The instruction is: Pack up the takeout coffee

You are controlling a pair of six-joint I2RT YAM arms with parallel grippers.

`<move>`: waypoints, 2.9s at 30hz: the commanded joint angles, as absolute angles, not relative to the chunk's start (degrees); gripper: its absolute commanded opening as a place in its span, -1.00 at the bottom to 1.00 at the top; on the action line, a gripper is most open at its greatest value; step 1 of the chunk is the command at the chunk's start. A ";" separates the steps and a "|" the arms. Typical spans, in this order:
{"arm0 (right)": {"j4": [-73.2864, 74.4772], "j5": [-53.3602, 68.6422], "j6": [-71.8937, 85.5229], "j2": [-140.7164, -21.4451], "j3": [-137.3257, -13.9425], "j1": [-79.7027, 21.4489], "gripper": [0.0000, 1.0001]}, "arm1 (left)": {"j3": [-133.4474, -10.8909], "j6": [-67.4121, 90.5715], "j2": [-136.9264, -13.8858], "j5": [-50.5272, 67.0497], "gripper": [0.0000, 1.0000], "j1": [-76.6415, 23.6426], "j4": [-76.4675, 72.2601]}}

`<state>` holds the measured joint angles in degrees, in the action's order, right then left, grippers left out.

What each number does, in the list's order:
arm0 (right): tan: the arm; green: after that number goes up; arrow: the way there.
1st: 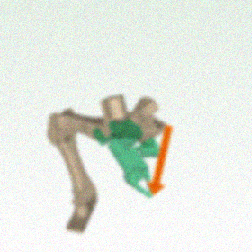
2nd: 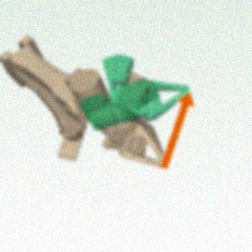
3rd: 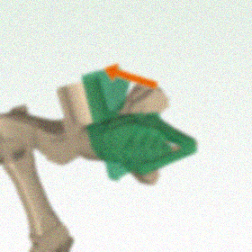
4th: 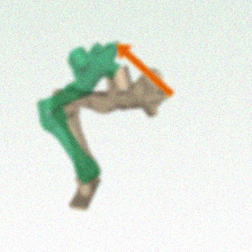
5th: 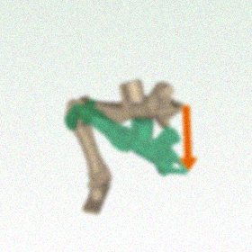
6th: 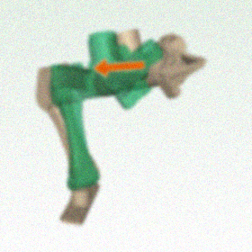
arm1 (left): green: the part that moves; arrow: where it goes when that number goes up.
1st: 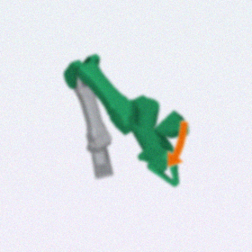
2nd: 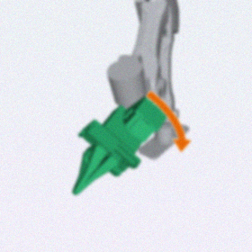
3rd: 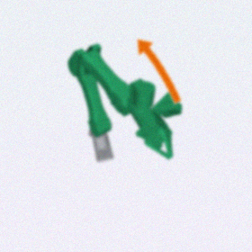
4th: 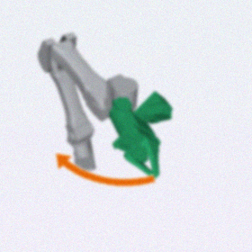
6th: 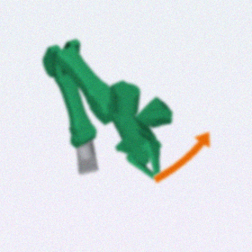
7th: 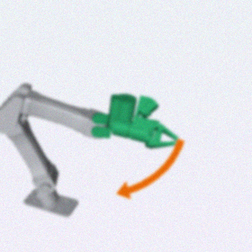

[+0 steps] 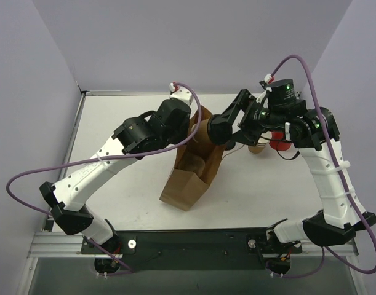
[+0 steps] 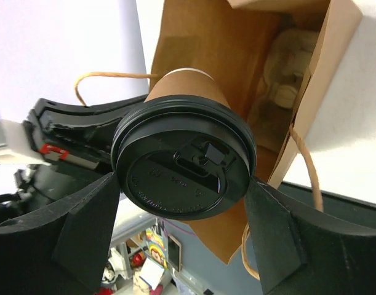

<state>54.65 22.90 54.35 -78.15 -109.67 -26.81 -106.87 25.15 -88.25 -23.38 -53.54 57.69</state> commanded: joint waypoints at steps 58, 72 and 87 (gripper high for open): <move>82.27 -0.44 42.19 -95.45 -109.34 -45.09 -0.16 | -83.76 48.87 -76.90 -38.59 -1.00 -61.52 26.19; 77.61 1.93 42.36 -97.73 -105.82 -44.12 -0.17 | -83.67 48.08 -76.73 -37.97 -1.00 -61.52 26.54; 72.78 4.48 42.54 -99.14 -101.16 -41.66 -0.18 | -82.79 47.55 -75.94 -37.35 -1.00 -61.44 26.63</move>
<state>72.29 3.95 42.35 -98.15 -102.63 -42.28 -81.69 47.77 -77.82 -36.56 -61.21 28.91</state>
